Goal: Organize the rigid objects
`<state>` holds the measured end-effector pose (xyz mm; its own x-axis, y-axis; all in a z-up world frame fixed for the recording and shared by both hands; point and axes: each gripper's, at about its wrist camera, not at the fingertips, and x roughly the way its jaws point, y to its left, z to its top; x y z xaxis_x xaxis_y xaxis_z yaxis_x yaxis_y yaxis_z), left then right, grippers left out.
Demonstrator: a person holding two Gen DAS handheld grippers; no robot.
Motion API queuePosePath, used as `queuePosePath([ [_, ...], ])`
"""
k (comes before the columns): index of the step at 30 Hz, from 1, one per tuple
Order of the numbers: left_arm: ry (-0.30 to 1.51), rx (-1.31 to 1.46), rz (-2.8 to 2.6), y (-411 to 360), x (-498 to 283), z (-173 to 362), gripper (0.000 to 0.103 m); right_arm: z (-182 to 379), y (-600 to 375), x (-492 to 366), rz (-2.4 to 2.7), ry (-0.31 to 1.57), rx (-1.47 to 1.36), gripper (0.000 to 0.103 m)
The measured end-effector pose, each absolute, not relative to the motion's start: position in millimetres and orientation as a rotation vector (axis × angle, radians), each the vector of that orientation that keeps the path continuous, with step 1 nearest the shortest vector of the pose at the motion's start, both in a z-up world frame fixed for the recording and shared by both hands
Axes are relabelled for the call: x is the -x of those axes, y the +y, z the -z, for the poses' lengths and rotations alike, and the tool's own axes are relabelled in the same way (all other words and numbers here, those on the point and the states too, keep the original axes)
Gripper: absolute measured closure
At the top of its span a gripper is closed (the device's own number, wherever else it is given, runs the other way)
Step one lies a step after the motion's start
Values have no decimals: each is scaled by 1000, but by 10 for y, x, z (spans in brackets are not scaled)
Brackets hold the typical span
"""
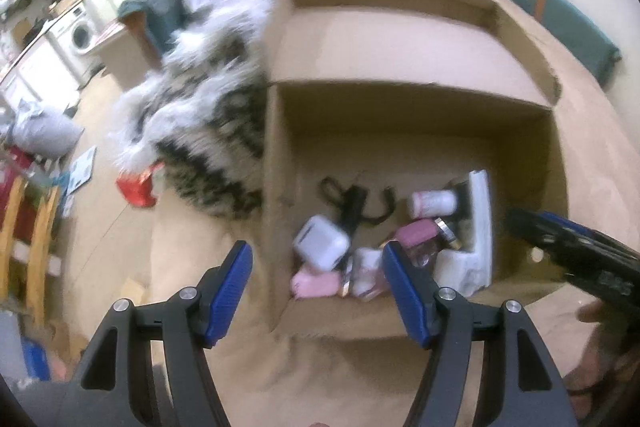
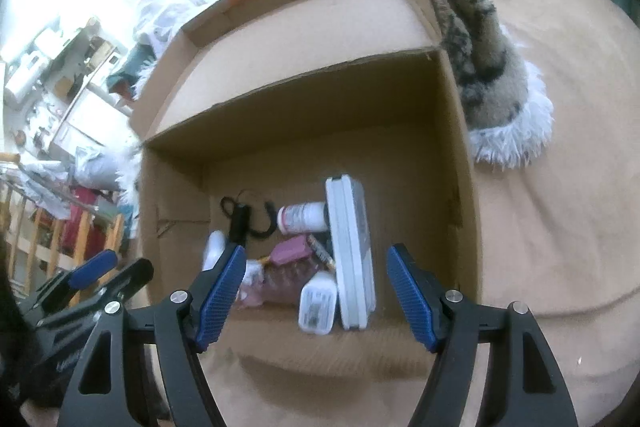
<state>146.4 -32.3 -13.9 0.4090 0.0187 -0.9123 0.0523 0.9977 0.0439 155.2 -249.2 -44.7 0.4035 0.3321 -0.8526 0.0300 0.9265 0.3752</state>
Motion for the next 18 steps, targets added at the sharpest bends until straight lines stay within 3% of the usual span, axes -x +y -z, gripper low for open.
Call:
queuePosePath([
  [5, 1197, -31, 8, -126, -1276, 131, 38, 359, -2506, -1307, -204, 1164, -353, 26],
  [9, 1198, -25, 28, -59, -1085, 55, 38, 264, -2433, -1128, -209, 1181, -328, 11],
  [14, 1148, 7, 64, 20, -859, -53, 38, 4, -2343, -901, -228, 1124, -290, 11],
  [18, 1124, 50, 66, 81, -729, -98, 38, -142, -2378, -744, -194, 1072, -277, 0],
])
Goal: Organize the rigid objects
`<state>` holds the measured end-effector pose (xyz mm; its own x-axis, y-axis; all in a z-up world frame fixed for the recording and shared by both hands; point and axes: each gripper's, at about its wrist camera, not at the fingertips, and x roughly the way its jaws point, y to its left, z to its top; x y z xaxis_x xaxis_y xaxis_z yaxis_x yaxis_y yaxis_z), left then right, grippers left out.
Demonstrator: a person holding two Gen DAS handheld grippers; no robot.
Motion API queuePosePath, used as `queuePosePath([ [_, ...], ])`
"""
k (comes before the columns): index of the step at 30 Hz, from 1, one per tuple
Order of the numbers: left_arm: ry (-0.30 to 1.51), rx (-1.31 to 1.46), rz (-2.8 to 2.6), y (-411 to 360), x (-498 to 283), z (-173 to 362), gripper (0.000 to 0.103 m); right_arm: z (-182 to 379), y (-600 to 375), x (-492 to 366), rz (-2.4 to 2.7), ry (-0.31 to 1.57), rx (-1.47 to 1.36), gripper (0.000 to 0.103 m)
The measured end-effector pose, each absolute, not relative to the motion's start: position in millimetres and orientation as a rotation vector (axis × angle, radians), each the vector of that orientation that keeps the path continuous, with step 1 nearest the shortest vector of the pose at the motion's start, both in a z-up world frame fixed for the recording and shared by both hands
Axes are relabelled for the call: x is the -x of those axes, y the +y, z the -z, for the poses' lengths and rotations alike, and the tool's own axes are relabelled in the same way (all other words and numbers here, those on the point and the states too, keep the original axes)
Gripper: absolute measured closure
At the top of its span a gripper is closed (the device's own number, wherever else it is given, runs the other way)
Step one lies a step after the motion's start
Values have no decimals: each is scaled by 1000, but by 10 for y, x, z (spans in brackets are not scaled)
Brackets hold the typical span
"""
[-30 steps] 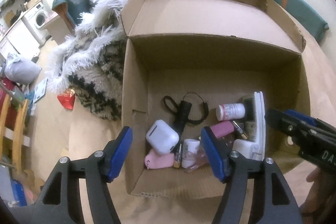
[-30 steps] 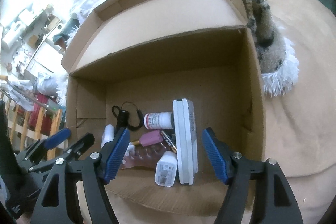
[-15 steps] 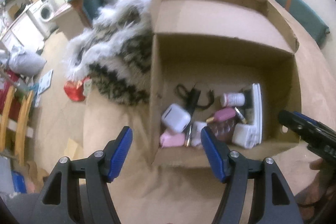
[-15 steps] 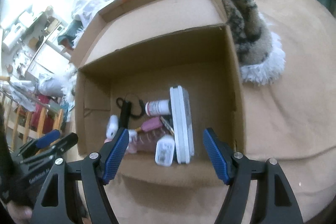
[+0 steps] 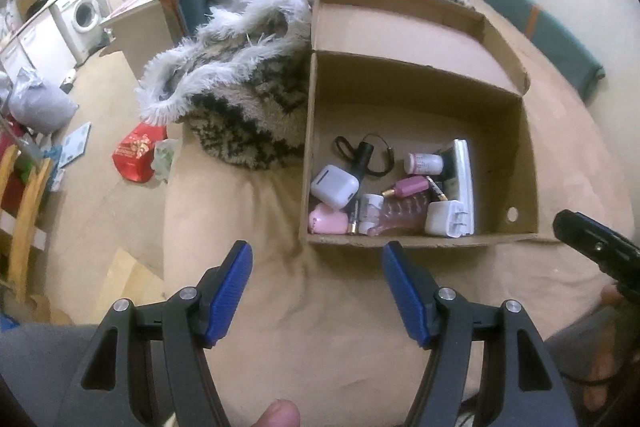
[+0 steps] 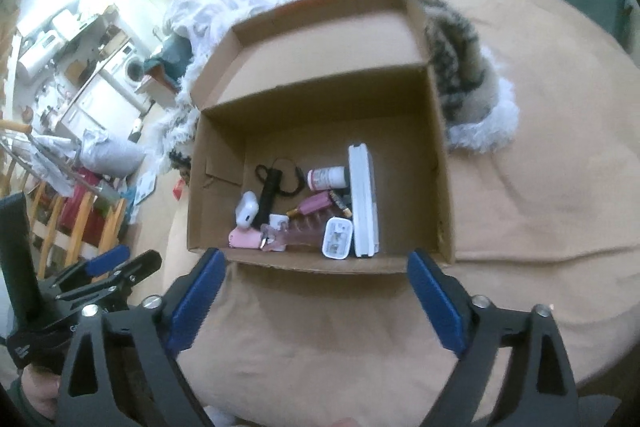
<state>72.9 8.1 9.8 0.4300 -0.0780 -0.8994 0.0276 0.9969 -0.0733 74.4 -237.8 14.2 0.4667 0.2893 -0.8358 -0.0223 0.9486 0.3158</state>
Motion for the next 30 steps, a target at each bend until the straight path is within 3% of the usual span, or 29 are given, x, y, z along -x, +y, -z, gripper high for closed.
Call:
queuePosePath([
  [3, 1089, 56, 54, 91, -645, -148, 35, -218, -2436, -624, -150, 1020, -285, 0],
  [5, 1048, 56, 35, 97, -613, -189, 14, -254, -2466, -559, -150, 986, -294, 0],
  [10, 987, 106, 38, 152, -574, -263, 1, -311, -2445, -429, -129, 872, -238, 0],
  [19, 867, 37, 17, 58, -521, -370, 1, -215, -2352, -415, -148, 799, -205, 0],
  [30, 916, 63, 16, 79, -581, -262, 1, -129, -2397, -474, -128, 829, -214, 0],
])
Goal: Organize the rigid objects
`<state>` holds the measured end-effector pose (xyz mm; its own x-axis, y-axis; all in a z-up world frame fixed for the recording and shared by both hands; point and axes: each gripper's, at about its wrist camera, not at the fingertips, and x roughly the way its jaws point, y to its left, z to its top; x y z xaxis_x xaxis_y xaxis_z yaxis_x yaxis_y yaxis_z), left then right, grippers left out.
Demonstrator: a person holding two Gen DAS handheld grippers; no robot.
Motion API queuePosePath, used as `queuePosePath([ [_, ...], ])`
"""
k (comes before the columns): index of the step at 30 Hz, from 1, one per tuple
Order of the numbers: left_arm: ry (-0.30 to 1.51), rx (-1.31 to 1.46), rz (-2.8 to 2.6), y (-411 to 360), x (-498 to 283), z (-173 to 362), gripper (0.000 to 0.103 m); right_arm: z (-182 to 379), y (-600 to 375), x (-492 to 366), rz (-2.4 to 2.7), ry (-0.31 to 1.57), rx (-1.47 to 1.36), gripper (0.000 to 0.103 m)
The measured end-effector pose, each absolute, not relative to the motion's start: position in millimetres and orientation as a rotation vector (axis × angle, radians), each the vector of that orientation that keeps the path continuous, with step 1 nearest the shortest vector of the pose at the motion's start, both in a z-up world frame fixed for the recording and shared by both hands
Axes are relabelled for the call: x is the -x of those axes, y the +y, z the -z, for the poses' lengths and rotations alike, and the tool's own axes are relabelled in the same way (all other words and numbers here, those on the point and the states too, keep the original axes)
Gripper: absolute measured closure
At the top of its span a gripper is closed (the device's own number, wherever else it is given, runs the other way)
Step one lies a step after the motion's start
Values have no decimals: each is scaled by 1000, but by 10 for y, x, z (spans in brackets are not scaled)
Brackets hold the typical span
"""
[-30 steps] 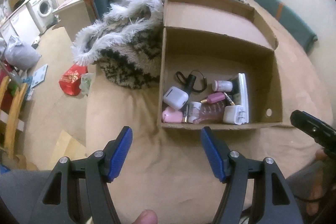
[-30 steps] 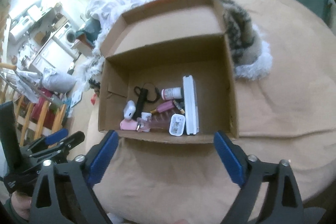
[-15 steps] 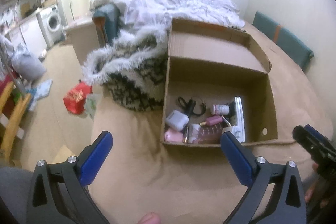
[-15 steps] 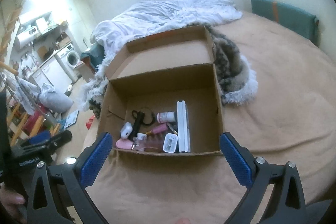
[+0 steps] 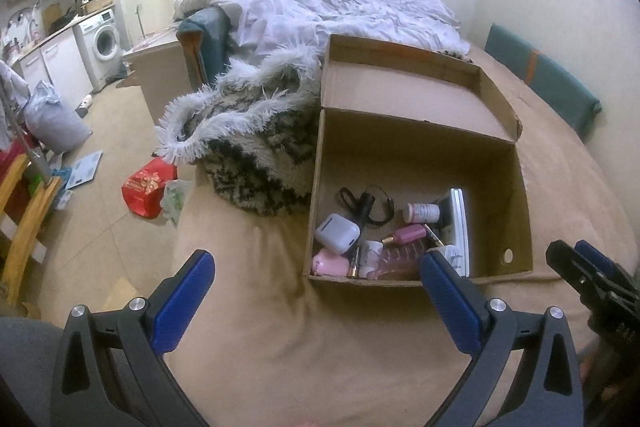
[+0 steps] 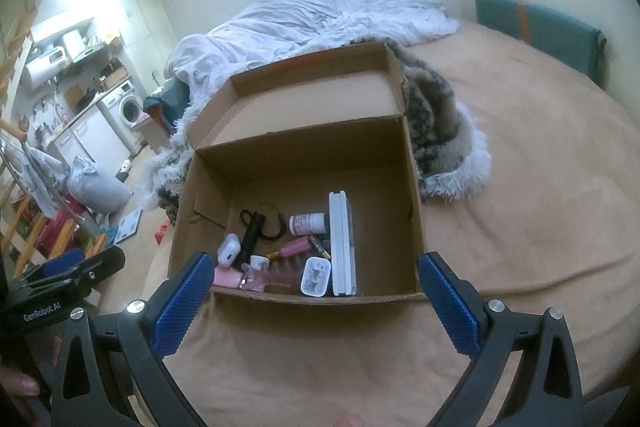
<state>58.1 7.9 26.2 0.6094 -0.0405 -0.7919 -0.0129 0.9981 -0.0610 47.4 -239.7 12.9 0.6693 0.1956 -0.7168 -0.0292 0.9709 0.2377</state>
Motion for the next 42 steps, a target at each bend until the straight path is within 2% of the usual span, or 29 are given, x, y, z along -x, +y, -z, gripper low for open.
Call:
queuePosePath([
  [42, 926, 56, 27, 30, -564, -227, 1, -137, -2404, -473, -127, 831, -202, 0],
])
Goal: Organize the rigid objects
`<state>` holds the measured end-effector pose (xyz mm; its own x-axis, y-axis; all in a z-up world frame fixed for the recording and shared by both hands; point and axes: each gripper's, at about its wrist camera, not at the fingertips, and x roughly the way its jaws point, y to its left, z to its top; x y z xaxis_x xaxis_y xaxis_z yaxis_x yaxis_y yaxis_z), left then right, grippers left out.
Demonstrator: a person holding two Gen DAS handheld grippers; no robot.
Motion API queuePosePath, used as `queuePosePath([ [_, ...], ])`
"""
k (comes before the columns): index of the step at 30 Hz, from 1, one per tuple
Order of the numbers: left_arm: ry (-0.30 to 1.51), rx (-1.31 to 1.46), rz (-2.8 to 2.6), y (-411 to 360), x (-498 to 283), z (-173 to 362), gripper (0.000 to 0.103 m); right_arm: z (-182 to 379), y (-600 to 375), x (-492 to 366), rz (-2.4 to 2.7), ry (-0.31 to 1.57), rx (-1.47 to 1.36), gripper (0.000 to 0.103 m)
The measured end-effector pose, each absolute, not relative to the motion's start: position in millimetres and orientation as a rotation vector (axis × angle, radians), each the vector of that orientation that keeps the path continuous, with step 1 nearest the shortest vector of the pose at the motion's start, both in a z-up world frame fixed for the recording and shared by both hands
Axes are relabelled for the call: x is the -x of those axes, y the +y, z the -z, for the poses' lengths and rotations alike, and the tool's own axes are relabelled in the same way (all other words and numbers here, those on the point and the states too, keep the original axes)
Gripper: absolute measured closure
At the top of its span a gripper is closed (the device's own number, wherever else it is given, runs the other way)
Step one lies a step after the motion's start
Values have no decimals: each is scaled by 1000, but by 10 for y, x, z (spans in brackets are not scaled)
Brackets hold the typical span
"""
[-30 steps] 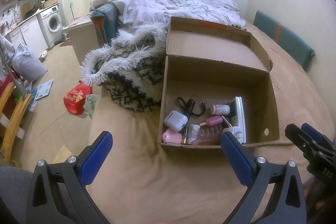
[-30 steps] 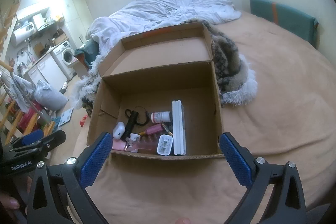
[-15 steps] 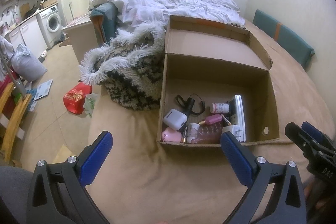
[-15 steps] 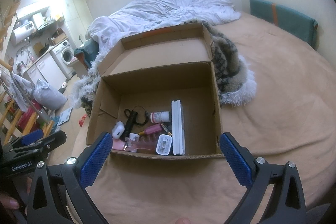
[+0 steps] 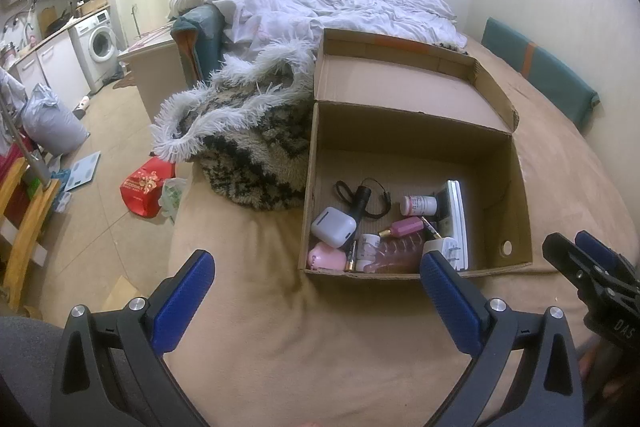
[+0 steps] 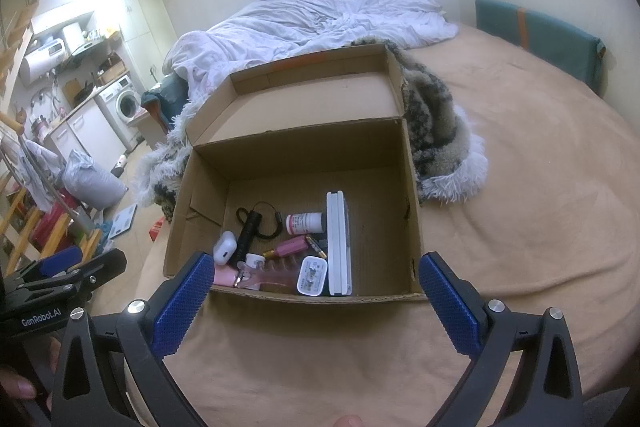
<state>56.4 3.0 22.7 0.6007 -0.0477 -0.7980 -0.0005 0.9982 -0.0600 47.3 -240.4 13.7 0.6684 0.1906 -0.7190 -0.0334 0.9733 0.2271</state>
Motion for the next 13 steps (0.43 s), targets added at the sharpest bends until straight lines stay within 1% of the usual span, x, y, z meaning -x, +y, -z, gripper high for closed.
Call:
queuePosePath([
  [13, 924, 45, 48, 31, -519, -238, 0, -143, -2389, -469, -127, 829, -201, 0],
])
